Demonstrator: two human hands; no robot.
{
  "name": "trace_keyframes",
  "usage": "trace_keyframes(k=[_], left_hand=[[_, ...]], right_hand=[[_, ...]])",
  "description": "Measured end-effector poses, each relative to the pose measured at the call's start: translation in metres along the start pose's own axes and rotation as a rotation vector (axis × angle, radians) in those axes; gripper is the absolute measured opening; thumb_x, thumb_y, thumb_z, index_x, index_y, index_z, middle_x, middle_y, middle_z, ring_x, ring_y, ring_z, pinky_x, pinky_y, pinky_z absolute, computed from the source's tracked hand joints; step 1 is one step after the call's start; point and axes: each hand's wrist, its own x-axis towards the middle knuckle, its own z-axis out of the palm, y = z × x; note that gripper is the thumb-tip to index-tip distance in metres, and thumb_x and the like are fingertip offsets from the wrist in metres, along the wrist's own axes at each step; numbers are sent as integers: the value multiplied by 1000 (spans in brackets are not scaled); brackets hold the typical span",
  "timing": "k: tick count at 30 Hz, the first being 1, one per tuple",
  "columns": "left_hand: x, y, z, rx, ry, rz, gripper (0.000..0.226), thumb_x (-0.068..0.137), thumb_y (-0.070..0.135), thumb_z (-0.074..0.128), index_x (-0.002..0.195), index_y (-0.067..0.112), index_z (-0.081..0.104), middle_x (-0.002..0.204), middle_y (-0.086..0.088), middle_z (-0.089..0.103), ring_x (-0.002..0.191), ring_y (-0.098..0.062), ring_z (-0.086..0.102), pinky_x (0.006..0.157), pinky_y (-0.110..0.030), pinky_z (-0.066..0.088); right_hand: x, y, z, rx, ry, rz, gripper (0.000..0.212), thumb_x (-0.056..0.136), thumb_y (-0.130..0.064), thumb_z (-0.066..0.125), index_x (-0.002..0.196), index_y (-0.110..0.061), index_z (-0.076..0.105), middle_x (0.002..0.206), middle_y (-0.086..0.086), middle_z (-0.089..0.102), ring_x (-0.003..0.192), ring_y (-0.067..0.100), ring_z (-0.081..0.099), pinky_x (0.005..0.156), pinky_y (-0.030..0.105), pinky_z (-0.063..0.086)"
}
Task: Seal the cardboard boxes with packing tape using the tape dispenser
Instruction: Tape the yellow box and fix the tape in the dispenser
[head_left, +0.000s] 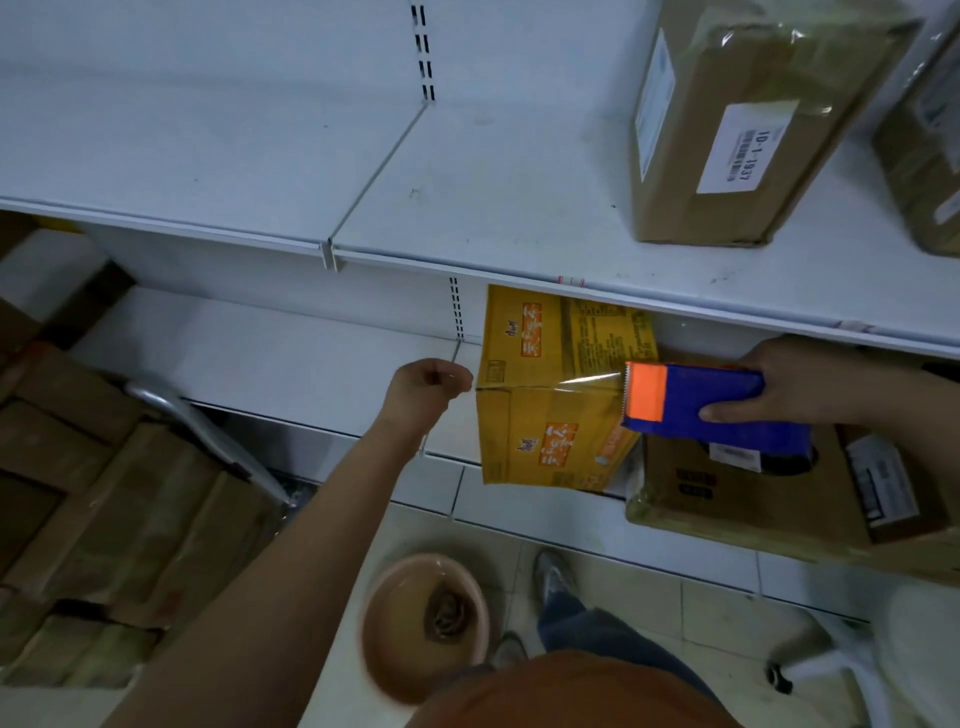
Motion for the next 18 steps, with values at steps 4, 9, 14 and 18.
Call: trace_keyframes(k=[4,9,14,18], left_hand=[[1,1,4,-21,-47,-132,10,95,7,62,102,10,69,92,-2,70,90,-16,62,70,-20,50],[6,9,8,-124,-52,-338,65,89,23,74,142,4,40,126,-22,59,102,-25,60,69,-24,57],[4,2,1,565,307,129,57,100,28,56,149,4,38,151,-19,30,132,-37,46,108,-39,39],[1,15,12,869,91,873,55,107,36,25,154,9,31,162,-8,27,151,-22,21,121,-35,22]], right_hand=[[5,-6,-1,-18,-24,30,53,62,-77,59,87,-31,69,63,-6,68,58,1,62,52,17,45],[7,-8,-3,26,-59,38,54,64,-72,61,89,-25,71,61,-10,68,56,1,62,49,13,41],[8,-8,-4,14,-67,51,48,74,-62,67,94,-19,71,66,-5,68,57,0,62,48,12,41],[7,-8,-3,-7,-86,46,54,68,-70,63,91,-22,70,71,-4,69,60,3,64,53,16,47]])
